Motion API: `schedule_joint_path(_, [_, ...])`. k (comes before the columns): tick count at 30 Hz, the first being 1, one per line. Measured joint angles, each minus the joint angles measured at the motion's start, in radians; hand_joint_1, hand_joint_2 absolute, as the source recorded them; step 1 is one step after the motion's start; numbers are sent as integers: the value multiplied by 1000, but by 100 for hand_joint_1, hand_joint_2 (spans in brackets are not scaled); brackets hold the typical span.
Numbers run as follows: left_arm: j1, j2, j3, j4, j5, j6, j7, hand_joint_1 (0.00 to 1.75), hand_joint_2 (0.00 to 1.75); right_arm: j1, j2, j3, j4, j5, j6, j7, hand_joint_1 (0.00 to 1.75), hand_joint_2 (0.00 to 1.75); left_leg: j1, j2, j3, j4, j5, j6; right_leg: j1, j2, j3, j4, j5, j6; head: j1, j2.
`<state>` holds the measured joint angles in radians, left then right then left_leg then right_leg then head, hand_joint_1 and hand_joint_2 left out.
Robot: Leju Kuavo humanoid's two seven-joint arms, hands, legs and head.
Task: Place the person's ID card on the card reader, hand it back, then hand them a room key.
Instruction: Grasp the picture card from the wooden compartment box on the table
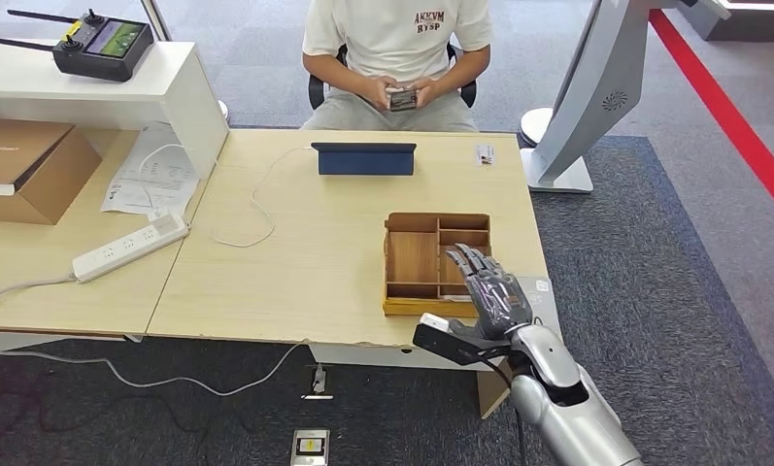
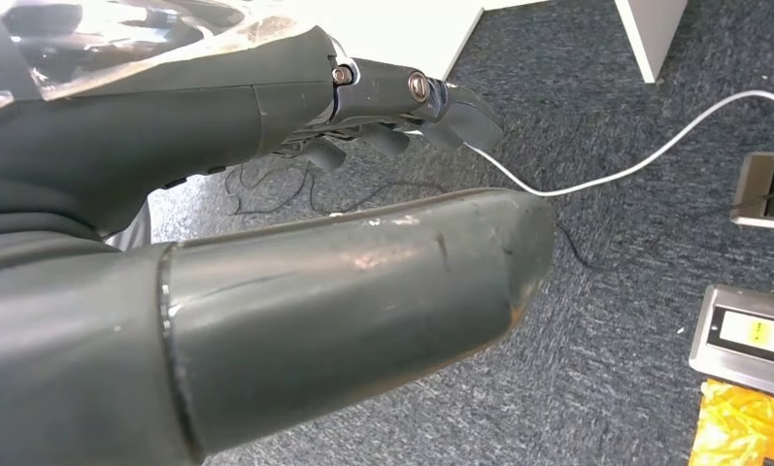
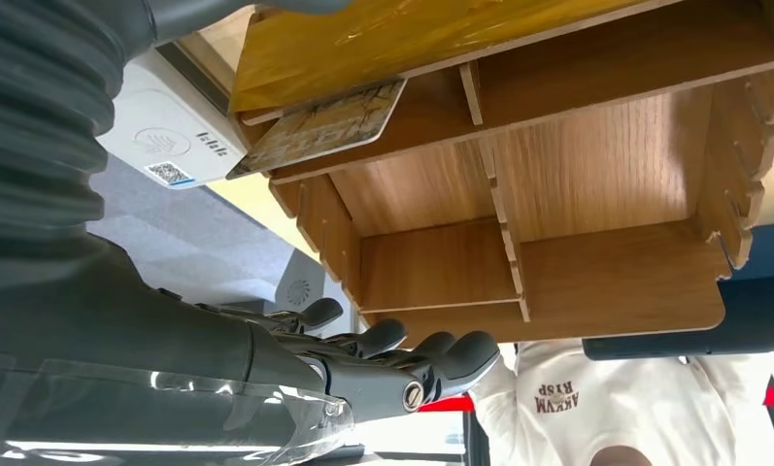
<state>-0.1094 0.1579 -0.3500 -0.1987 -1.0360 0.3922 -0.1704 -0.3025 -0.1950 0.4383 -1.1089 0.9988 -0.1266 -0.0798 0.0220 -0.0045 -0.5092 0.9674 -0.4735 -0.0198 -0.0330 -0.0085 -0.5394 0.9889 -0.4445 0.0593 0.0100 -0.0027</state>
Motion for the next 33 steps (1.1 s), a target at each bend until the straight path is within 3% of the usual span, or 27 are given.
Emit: schedule_joint_path(33, [0, -3, 5, 0, -8, 2, -13, 0, 0, -41, 9, 4, 138, -34, -67, -19, 0, 175, 0, 0, 0, 0, 0, 0, 0, 0, 0, 0, 0, 0, 0, 0])
